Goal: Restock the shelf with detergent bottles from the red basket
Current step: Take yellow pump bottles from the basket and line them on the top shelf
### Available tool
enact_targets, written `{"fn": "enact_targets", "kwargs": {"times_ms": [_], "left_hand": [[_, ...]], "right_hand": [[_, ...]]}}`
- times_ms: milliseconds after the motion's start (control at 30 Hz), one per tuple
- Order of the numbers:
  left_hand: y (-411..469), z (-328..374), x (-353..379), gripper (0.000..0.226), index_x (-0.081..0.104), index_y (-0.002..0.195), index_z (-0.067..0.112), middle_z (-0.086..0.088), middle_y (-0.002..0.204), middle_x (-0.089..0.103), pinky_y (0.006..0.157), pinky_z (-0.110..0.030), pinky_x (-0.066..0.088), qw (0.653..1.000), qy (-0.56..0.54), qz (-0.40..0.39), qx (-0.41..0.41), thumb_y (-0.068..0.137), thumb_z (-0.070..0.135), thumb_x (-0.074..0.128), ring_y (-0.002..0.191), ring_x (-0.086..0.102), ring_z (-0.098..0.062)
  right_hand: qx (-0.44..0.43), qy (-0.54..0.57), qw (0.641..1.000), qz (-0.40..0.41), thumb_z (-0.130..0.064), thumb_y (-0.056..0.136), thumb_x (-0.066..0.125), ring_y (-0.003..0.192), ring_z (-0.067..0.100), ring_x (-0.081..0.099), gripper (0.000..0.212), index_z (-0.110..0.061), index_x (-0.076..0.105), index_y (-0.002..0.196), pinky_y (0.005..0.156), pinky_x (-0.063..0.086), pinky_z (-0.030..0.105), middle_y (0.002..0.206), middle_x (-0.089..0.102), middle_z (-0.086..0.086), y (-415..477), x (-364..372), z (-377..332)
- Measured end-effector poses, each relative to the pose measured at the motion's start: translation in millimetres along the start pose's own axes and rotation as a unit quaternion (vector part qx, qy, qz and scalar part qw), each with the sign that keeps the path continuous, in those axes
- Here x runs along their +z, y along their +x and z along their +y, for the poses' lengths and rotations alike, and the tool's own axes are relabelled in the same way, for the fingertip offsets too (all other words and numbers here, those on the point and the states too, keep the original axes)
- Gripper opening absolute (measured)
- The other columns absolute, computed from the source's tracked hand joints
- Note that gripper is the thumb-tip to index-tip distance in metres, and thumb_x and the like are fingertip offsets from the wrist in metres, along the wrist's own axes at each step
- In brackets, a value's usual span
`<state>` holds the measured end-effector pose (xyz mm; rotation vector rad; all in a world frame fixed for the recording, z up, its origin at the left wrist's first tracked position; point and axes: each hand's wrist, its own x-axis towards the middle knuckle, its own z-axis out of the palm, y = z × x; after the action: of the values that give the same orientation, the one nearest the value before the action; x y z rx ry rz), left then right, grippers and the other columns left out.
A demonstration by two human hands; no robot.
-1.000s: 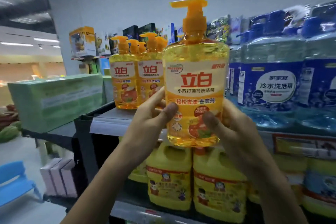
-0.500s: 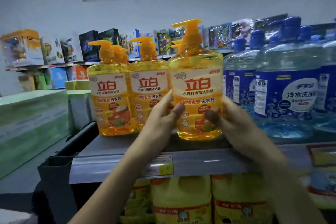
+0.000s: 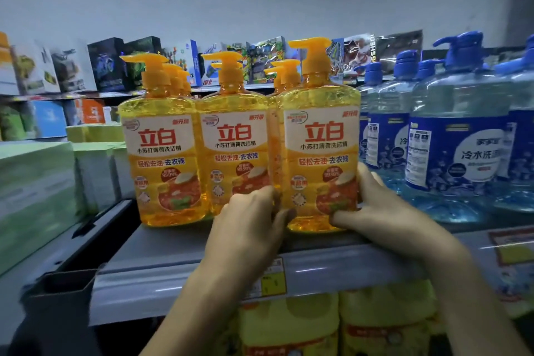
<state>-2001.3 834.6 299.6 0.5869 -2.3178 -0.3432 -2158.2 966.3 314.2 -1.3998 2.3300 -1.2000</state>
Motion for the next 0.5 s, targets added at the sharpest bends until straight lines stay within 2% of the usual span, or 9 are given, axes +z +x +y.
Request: {"fn": "enact_targets", "kwargs": {"times_ms": [100,233,333,400,467,500], "left_hand": [[1.9,5.2,3.2,0.020,0.059,0.111,0.023,0.005,0.105,0.071,0.078,-0.037,0.060,1.000,-0.003,0.015,-0.020,0.095,0.034,0.062,0.094,0.068,-0.014],[4.6,11.5,9.0,0.023,0.048,0.120,0.028,0.003,0.105,0.068,0.080,-0.043,0.059,0.998,0.007,0.017,-0.056,0.098,0.027,0.053,0.094,0.067,-0.020],[1.9,14.3,10.7,0.030,0.045,0.128,0.027,0.001,0.104,0.067,0.080,-0.039,0.058,0.997,0.032,0.047,-0.058,0.099,0.026,0.051,0.091,0.067,-0.020],[0.1,15.6,11.1,0.034,0.047,0.131,0.025,0.000,0.116,0.062,0.087,-0.032,0.054,0.995,0.047,0.070,-0.052,0.098,0.026,0.054,0.104,0.062,-0.021],[-2.0,14.6,12.6,0.043,0.045,0.138,0.023,-0.002,0.126,0.050,0.094,-0.030,0.046,0.992,0.057,0.089,-0.062,0.097,0.028,0.057,0.118,0.051,-0.022],[-2.9,13.7,13.1,0.048,0.043,0.141,0.024,-0.004,0.128,0.043,0.099,-0.031,0.043,0.990,0.069,0.102,-0.068,0.095,0.030,0.058,0.123,0.044,-0.024]], "right_hand": [[0.016,-0.004,1.000,0.002,-0.041,0.066,0.081,0.108,0.010,0.059,0.074,-0.043,0.037,0.125,0.099,0.049,0.041,0.121,0.054,-0.010,6.7,1.0,-6.1],[0.025,-0.053,0.998,-0.035,-0.044,0.051,0.076,0.098,0.014,0.068,0.066,-0.035,0.059,0.115,0.094,0.055,0.041,0.105,0.071,-0.005,32.6,-1.2,-8.8],[0.044,-0.069,0.996,-0.047,-0.031,0.066,0.077,0.094,0.017,0.067,0.045,-0.030,0.067,0.109,0.090,0.054,0.037,0.101,0.072,-0.002,43.4,-1.4,-14.8],[0.045,-0.073,0.996,-0.032,-0.027,0.076,0.075,0.088,0.015,0.065,0.031,-0.028,0.067,0.106,0.077,0.051,0.029,0.098,0.072,-0.001,45.4,2.1,-14.5],[0.040,-0.069,0.997,0.014,-0.033,0.079,0.074,0.079,0.013,0.068,0.029,-0.027,0.062,0.105,0.069,0.053,0.029,0.093,0.072,-0.001,45.4,10.5,-8.5],[0.043,-0.062,0.996,0.045,-0.036,0.080,0.074,0.075,0.014,0.070,0.034,-0.025,0.056,0.107,0.068,0.055,0.032,0.090,0.072,-0.001,43.6,14.8,-5.7]]}}
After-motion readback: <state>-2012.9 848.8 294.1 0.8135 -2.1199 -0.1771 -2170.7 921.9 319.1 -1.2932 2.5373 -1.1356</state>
